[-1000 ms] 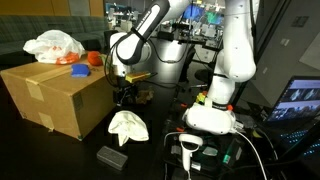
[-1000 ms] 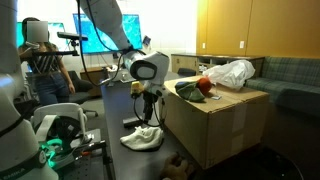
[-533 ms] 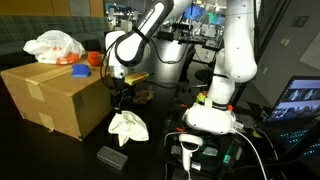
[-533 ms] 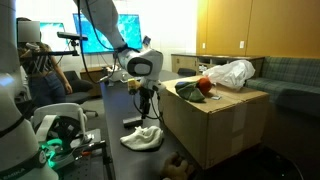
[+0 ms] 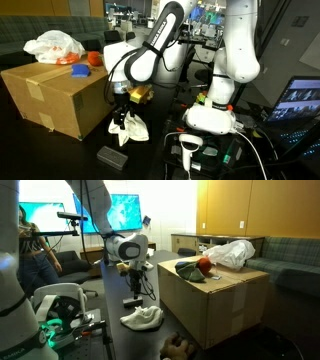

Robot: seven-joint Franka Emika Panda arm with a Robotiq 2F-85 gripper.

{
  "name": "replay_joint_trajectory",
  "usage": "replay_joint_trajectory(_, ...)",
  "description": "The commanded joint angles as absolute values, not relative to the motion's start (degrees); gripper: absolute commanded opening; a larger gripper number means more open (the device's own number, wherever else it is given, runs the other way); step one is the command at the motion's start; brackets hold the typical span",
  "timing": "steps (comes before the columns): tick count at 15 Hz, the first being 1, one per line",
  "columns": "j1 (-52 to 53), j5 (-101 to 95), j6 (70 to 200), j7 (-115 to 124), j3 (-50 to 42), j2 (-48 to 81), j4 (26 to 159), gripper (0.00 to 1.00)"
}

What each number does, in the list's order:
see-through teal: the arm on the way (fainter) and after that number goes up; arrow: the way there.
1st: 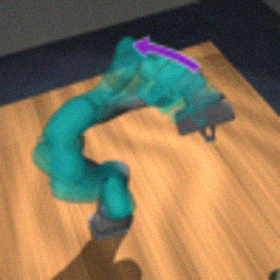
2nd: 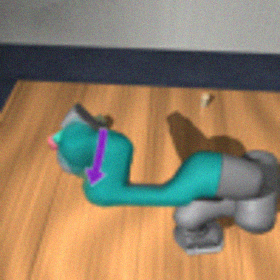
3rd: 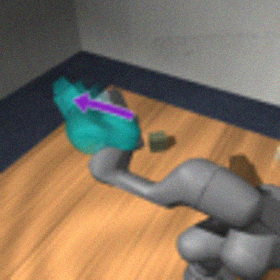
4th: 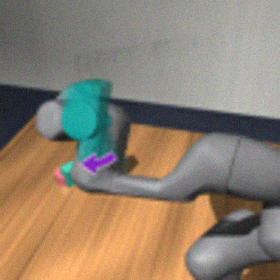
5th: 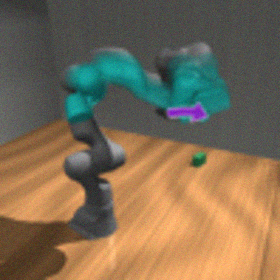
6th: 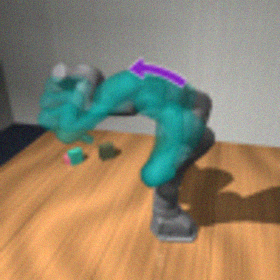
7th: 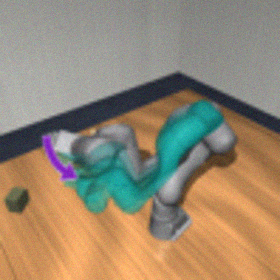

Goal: Take the objects on the box and put it on the table while putting the objects on the table on the box

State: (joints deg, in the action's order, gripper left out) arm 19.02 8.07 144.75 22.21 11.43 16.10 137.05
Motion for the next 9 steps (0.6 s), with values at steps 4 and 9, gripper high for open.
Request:
replay_joint_trajectory(4, 26.01, 5.87, 158.13, 29.87, 12.52, 21.71, 137.87, 1.0)
replay_joint_trajectory(9, 30.5, 6.61, 163.71, 31.79, 11.68, 27.16, 134.53, 1.0)
